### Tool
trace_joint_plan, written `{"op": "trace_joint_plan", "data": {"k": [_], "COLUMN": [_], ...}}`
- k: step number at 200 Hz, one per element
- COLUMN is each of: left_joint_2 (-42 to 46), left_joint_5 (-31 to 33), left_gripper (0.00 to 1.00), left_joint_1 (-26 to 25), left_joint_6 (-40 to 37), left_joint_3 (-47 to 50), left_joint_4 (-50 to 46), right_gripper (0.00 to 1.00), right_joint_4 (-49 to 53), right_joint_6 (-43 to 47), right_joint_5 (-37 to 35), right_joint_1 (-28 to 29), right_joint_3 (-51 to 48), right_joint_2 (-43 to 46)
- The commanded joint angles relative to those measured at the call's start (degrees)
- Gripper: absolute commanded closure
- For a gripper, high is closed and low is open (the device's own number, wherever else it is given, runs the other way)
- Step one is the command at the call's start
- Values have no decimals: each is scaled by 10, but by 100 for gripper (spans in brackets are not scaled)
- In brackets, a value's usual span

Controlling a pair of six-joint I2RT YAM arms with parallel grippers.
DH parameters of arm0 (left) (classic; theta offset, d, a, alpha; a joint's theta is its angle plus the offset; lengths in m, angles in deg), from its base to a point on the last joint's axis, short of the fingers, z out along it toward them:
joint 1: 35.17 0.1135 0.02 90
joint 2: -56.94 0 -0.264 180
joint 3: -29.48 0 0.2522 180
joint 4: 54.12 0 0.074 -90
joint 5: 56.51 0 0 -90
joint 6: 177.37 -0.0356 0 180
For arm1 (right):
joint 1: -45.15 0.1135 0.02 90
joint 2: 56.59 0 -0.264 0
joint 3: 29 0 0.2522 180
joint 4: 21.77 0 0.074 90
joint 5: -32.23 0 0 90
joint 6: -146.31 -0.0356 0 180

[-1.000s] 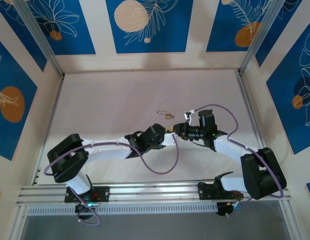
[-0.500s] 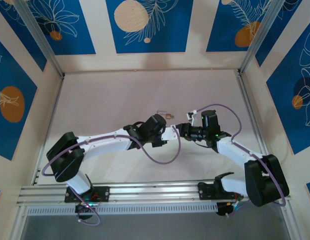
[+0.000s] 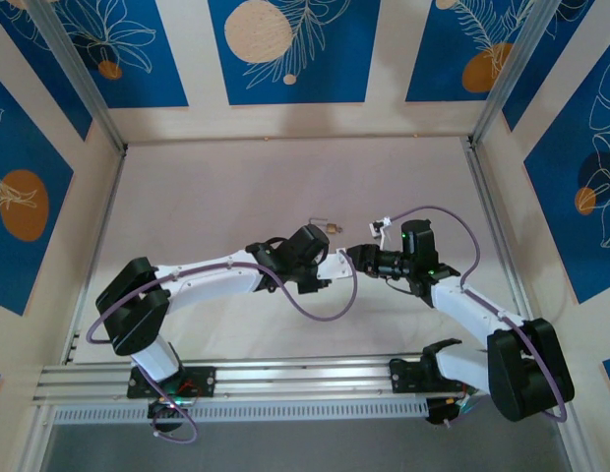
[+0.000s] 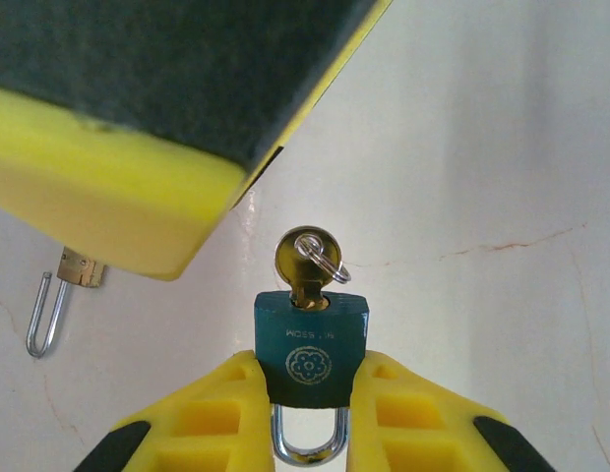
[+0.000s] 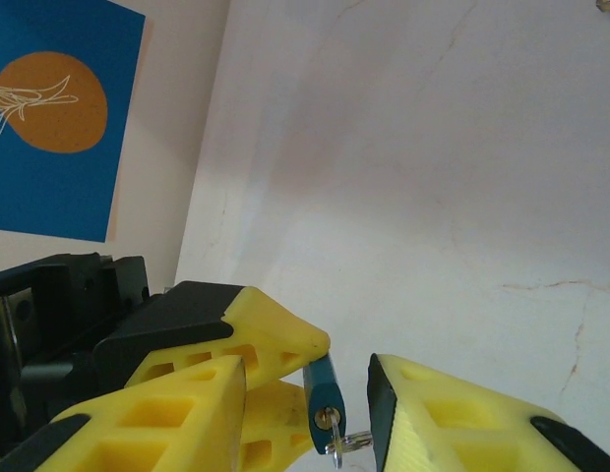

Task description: Unlock with the key

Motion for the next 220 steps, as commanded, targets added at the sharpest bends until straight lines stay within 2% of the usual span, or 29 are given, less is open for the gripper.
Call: {"op": "trace_joint_plan", "data": {"k": [1, 66, 83, 126, 144, 166, 175, 201, 220], "left_joint_2": [-4, -8, -11, -10, -8, 8, 25, 107, 142], "left_joint_5": [-25, -32, -34, -46, -44, -16, -3, 56, 31], "left_gripper": [83, 82, 82, 80, 72, 43, 36, 32, 31], "left_joint_1": [7, 12, 11, 11, 11, 15, 24, 69, 97], "left_joint_6": [11, 15, 17, 18, 18, 18, 23, 63, 104], "left_joint_3": [-26, -39, -40, -40, -40, -34, -24, 32, 66], "left_joint_4": [-13, -21, -22, -24, -29, -37, -41, -10, 32], "right_gripper": [61, 61, 72, 85, 89, 91, 92, 92, 93], "right_joint_4": [6, -12, -9, -5, 0, 8, 11, 13, 3], "right_joint_6": [19, 16, 20, 23, 28, 28, 29, 23, 15], "right_joint_5": [30, 36, 32, 30, 25, 11, 6, -6, 1], "right_joint_1": [2, 33, 33, 34, 35, 34, 33, 29, 28], "right_joint_3": [0, 0, 4, 14, 17, 17, 16, 12, 13], "right_joint_2": [-14, -51, -52, -55, -55, -48, -44, -28, -31]}}
